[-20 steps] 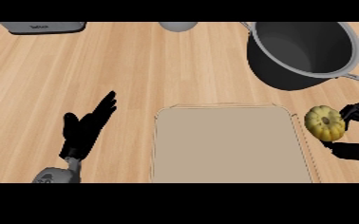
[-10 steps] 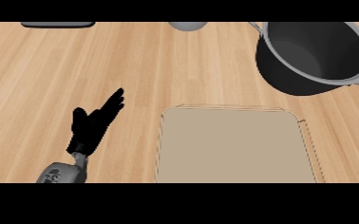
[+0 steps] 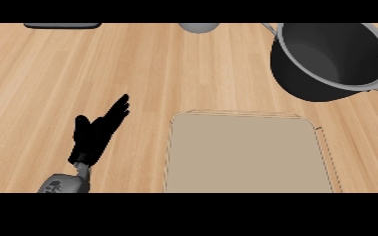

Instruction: Pick the squash from the tray and place it in the pot

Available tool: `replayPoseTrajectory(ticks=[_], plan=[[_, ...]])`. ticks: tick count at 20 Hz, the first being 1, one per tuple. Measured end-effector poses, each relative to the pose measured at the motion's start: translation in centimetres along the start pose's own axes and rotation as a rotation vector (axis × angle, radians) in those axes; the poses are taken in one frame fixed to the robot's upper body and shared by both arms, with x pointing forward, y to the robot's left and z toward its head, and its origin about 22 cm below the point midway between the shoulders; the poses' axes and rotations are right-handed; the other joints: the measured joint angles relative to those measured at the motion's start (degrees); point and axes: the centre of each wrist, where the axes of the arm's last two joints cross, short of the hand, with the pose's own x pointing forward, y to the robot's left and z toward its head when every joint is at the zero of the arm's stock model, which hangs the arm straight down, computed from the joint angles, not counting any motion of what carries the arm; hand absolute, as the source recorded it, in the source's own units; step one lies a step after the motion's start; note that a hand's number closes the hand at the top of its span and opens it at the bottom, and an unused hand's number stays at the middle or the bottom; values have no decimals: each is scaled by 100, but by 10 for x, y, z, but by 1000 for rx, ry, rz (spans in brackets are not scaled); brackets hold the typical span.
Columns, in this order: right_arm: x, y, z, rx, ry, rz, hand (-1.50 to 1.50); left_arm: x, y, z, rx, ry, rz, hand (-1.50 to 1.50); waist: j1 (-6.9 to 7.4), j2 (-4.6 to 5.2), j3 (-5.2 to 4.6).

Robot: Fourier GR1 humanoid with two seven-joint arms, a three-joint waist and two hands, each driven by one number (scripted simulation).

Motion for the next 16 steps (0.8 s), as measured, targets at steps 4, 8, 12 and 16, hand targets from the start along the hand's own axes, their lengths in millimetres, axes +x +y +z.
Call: replayPoseTrajectory(ticks=[4,8,12,16], plan=[[31,9,-36,47,6,59,150,1,0,-2,6,-1,-6,0,9,1,-3],[60,27,-67,106,27,127,150,-2,-3,-5,-5,-5,-7,0,25,6,-3],[75,52,-89,153,37,197,150,1,-1,-6,-3,-7,-13,0,51,14,0],[86,79,-108,198,56,309,150,2,-2,-7,-17,-12,-16,0,111,32,2]])
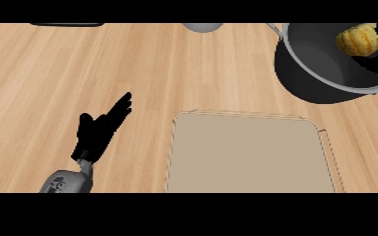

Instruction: Pick the squash from the tray and place it in the pot

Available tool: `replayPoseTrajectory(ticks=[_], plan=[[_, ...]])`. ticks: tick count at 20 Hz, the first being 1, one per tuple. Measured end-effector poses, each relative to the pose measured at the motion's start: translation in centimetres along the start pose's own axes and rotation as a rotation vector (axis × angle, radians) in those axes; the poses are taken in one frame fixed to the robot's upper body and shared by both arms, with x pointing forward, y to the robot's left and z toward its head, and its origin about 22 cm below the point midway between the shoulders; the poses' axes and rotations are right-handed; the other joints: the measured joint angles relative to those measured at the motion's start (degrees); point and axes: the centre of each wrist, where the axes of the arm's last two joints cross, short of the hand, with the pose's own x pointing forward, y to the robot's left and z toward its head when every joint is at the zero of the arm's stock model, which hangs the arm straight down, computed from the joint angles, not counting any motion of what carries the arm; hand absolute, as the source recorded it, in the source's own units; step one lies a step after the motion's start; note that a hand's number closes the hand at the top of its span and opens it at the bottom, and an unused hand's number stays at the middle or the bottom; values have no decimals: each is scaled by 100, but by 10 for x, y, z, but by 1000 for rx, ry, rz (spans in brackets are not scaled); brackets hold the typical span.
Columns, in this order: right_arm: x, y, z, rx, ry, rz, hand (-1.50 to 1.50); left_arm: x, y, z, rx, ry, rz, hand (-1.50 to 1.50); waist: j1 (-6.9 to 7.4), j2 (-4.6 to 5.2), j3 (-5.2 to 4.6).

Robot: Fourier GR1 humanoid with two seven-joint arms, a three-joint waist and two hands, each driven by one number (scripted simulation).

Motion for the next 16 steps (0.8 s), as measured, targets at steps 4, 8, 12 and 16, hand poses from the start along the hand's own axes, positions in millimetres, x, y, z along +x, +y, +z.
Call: replayPoseTrajectory(ticks=[4,8,12,16], plan=[[14,20,-12,39,43,199,150,4,-3,-4,-6,1,2,0,20,11,-3],[28,34,-27,119,105,328,150,4,-6,-7,-9,0,1,0,36,19,-4],[31,66,-35,282,245,353,-150,4,-8,-9,-8,3,2,0,53,25,-1],[40,91,-43,398,344,368,-150,3,-5,-8,-9,-2,2,0,62,32,1]])
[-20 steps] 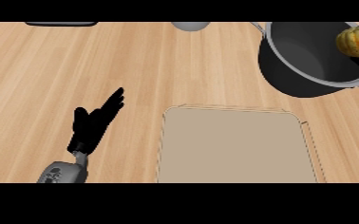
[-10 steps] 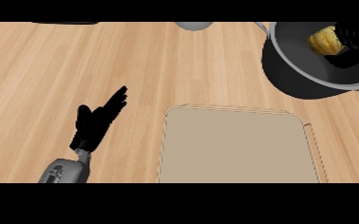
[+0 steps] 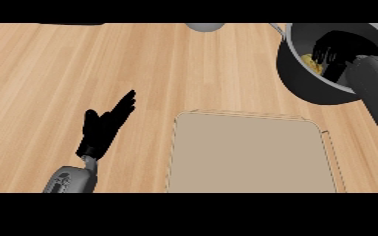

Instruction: Pick the squash from the tray and place it in the pot

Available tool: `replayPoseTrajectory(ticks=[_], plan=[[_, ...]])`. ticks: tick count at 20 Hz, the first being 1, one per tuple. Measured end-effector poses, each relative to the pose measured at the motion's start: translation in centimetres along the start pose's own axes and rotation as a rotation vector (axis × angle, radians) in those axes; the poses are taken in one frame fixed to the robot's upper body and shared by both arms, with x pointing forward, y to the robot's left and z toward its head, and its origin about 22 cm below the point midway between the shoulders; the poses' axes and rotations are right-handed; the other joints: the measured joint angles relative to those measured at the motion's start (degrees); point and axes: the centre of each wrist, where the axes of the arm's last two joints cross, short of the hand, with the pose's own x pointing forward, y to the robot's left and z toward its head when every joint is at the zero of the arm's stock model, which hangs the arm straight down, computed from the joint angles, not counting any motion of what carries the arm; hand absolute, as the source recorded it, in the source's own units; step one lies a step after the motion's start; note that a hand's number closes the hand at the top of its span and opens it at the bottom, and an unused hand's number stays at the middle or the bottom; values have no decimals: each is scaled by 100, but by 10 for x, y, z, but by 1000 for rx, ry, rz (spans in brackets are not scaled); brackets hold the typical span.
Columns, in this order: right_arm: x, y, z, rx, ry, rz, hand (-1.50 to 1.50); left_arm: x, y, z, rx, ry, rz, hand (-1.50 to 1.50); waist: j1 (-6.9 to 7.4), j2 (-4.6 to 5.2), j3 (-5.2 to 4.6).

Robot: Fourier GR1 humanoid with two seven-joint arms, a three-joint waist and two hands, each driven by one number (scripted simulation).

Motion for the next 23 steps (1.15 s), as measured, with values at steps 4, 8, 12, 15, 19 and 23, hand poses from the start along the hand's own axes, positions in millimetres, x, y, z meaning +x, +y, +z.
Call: replayPoseTrajectory(ticks=[4,8,12,15,19,23], plan=[[14,1,-5,-12,-69,-119,-150,-3,1,2,10,0,1,0,-28,-11,0],[23,-7,-5,-145,-181,-369,-150,-4,-1,4,12,-6,0,0,-52,-7,15],[23,-22,-2,-292,-244,-650,-150,-3,3,4,20,-5,2,0,-95,-15,18],[4,-30,0,-401,-230,-815,-150,-2,4,5,20,2,7,0,-116,-17,14],[-30,-44,8,-542,-198,-979,-150,-2,2,8,15,2,6,0,-122,-20,12],[-66,-47,16,-627,-201,-1095,-150,-1,9,6,23,4,3,0,-156,-26,7]])
